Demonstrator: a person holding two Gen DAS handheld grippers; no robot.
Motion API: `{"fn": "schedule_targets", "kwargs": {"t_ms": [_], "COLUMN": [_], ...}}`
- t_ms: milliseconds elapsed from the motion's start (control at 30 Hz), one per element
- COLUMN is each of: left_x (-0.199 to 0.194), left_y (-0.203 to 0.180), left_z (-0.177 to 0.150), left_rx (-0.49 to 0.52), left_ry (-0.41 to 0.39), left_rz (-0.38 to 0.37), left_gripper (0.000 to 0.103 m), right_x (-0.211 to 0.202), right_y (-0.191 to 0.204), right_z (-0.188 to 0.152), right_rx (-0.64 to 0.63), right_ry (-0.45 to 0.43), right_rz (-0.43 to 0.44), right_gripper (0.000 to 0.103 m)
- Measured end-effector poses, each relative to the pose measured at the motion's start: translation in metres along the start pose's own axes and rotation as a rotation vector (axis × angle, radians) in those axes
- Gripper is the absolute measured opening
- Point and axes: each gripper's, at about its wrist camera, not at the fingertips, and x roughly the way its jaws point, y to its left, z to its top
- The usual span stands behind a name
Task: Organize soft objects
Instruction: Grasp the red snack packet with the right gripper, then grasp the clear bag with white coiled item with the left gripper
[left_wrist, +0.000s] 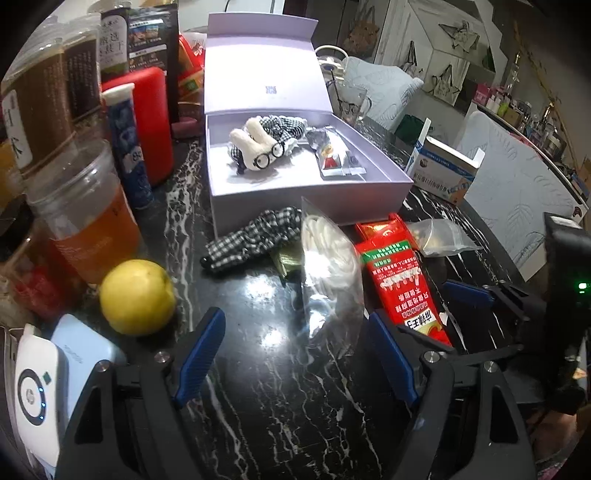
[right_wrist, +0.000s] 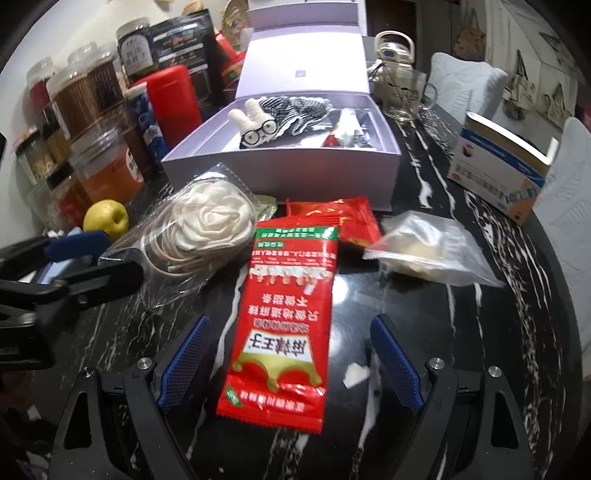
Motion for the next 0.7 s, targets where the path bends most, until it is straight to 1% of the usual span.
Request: {"fn": "schedule_targets", "kwargs": {"t_ms": [100,167,200,267,300,333,367,400,533,600,700], "left_x": [-0.001,0.001,0.003,0.007,0.009,0.009,0.009,0.009,0.010,0.013,0.019], "left_y": [0.003,0.006,0.006,0.008,0.009,0.009,0.009,0.008,0.002,-0.004,-0.011], "left_z": [0.002,0.003,0.003,0.003,0.004,0.004,0.004,0.006,0.010,0.012,0.016], "left_rx": [-0.009,-0.019,-0.027,-0.044,-0.057,-0.063,-0.068,-0.067,-0.041,-0.020,0.008], "left_ry": [-0.005,-0.004,0.004,0.019,0.024,0.024,0.021,0.013,-0.016,-0.018,-0.009], "left_rz": [0.000,-0.013,-0.025,-0.046,-0.059,-0.063,-0.064,-0.061,-0.046,-0.051,-0.060], "left_gripper": [0.080,0.080,0.080,0.080,0.080,0.080,0.080,0.080,0.080,0.080,0.080], "right_x": [0.008,0.014,0.017,0.018,0.018,0.018,0.017,0.017,0.010,0.005,-0.005], "right_y": [0.003,0.005,0.005,0.005,0.005,0.005,0.004,0.004,-0.003,-0.007,-0.012], "right_z": [0.003,0.005,0.005,0.005,0.005,0.005,0.005,0.005,0.000,-0.003,-0.010], "right_rx": [-0.010,-0.022,-0.025,-0.029,-0.036,-0.042,-0.048,-0.054,-0.035,-0.016,-0.001], "right_ry": [0.023,0.036,0.042,0.038,0.034,0.032,0.026,0.028,0.021,0.018,0.008], "right_rz": [-0.008,-0.013,-0.017,-0.027,-0.049,-0.062,-0.067,-0.069,-0.013,0.014,0.030], "right_gripper": [0.089,0.089,0.087,0.080,0.069,0.055,0.047,0.046,0.045,0.045,0.045]}}
